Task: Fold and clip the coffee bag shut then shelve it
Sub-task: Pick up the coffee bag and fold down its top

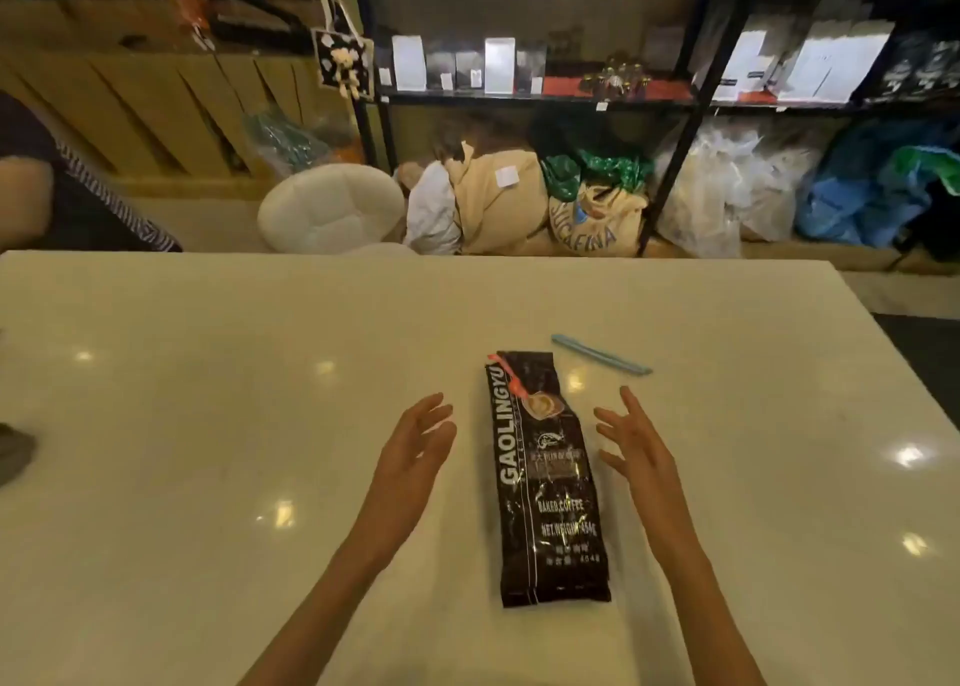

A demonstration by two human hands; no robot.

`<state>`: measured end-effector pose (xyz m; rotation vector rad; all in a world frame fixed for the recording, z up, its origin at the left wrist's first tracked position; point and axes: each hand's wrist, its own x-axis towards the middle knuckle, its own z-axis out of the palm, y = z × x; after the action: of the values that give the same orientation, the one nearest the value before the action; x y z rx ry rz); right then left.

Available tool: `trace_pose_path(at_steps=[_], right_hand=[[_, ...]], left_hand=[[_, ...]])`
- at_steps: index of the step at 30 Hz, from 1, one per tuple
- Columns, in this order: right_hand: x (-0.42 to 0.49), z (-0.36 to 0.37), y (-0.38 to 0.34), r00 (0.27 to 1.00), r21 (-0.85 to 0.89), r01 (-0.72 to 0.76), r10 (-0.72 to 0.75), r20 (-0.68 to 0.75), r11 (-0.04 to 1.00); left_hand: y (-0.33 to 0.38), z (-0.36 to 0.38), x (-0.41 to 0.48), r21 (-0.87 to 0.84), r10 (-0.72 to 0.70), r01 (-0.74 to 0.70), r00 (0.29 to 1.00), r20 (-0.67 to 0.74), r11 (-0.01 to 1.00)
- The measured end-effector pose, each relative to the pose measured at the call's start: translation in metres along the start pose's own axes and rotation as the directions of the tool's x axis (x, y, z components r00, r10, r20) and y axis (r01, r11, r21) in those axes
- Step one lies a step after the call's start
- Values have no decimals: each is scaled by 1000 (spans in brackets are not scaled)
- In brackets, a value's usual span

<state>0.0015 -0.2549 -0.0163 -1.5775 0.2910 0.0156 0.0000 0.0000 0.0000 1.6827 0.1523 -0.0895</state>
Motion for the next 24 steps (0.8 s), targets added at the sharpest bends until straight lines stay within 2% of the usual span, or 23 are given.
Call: trace_pose_path(at_steps=[2,4,6,10,13,16,20,24], right_hand=[[-3,1,6,998,-113,-53,49,-31,992],[-9,4,12,996,-212,-94,92,-17,973],[-10,13,10,996,-169,-86,84,-15,982],[-14,20,-9,993,-8,114,-114,-22,993],[-15,19,-18,977,-93,213,-215,-8,973],[-14,17,-22,962,-213,265,-273,-10,941],[-15,12,-24,915,-333,385,-402,21,861],[-10,11,-18,905,-340,400,-425,3,851]], left_hand=[[-2,13,2,95,-66,63,998,25,993],[-2,26,2,133,-126,109,984,125,985],[5,37,6,63,-127,117,970,205,991],[31,43,14,-106,112,-92,972,204,990],[43,43,17,-52,276,-271,944,182,961],[43,39,19,35,336,-346,926,172,938],[39,31,20,53,398,-410,905,153,911],[33,28,20,51,402,-410,908,118,911]])
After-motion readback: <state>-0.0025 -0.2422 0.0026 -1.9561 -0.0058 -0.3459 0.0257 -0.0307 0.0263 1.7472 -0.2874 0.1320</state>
